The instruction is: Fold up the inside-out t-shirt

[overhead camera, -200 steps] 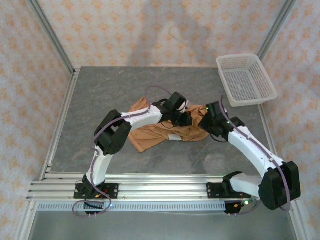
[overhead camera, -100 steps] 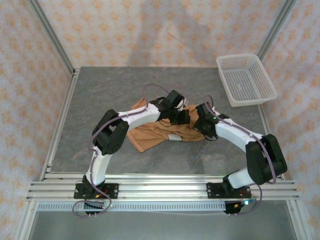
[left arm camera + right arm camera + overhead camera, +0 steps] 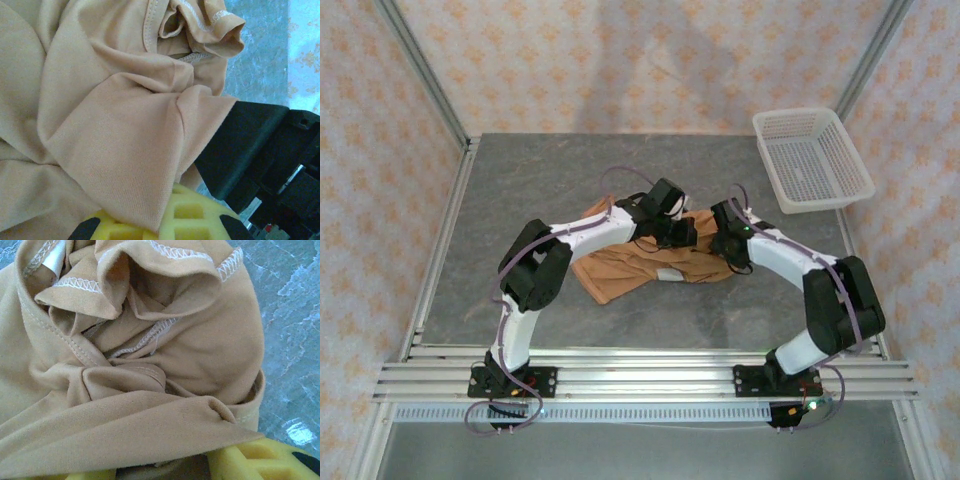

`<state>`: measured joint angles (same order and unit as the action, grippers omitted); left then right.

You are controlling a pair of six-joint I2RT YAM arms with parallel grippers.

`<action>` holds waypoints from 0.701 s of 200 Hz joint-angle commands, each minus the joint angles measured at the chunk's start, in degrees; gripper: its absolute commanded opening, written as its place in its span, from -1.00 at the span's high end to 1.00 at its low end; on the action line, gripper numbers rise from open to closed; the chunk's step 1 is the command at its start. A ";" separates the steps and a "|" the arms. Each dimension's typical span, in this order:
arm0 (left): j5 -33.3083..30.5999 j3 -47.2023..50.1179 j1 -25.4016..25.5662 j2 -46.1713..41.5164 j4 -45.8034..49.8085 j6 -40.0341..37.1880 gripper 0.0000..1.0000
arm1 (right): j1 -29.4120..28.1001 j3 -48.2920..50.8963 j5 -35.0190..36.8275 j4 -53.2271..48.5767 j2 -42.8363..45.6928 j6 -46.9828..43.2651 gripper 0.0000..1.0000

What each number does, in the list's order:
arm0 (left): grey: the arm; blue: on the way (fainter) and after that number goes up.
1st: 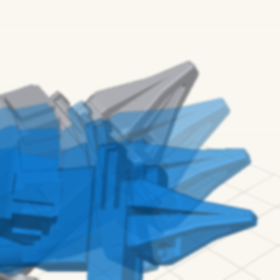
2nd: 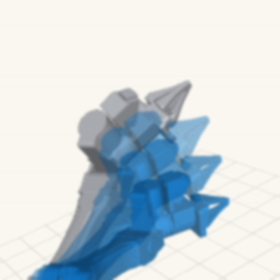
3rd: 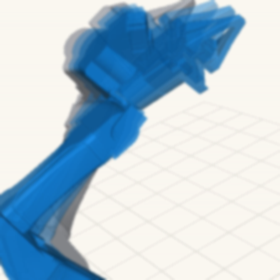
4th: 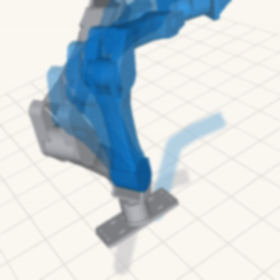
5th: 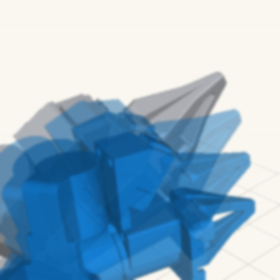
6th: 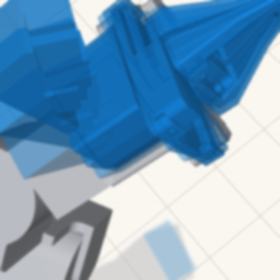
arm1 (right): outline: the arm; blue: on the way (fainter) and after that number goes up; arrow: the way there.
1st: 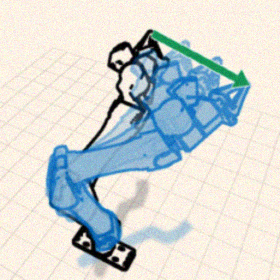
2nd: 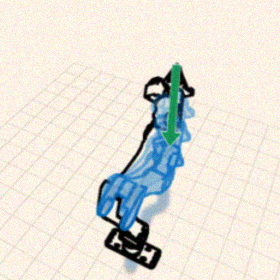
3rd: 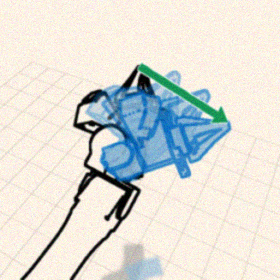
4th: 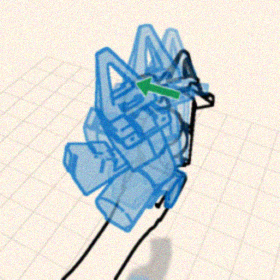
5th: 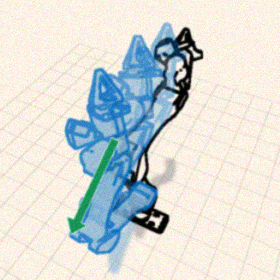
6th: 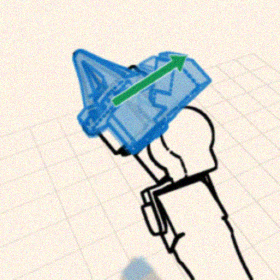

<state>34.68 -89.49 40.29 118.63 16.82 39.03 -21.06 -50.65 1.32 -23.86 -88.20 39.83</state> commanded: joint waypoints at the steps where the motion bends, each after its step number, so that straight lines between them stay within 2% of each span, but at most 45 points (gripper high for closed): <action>1: -0.05 0.64 0.05 -1.78 -0.81 -0.57 1.00 | 0.82 -2.48 1.75 1.43 -2.56 0.43 0.04; 13: -0.05 0.81 0.10 -1.67 -0.82 -0.62 1.00 | 1.05 -3.40 1.75 1.64 -4.05 0.42 0.17; 26: -0.05 0.90 0.05 -1.65 -0.78 -0.66 1.00 | 1.42 -4.72 1.67 1.21 -5.75 0.35 0.58; 45: -0.31 0.67 0.04 -1.56 -0.13 -1.12 1.00 | 1.61 -6.55 1.49 -0.81 -6.11 -0.31 1.00; 85: -1.19 -2.79 -1.45 0.20 3.77 -3.20 1.00 | 1.60 -9.34 -3.99 -7.89 3.39 -4.13 1.00; 111: -1.20 -6.31 -4.30 3.58 5.51 -3.75 1.00 | 1.74 -10.36 -12.36 -9.95 13.21 -7.40 1.00; 140: -0.79 -10.00 -6.90 7.48 7.15 -4.03 1.00 | 3.06 -11.47 -20.79 -10.55 20.09 -8.19 1.00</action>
<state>34.50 -96.12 36.32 121.91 20.23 36.77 -19.42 -59.75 -9.87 -31.29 -74.00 34.44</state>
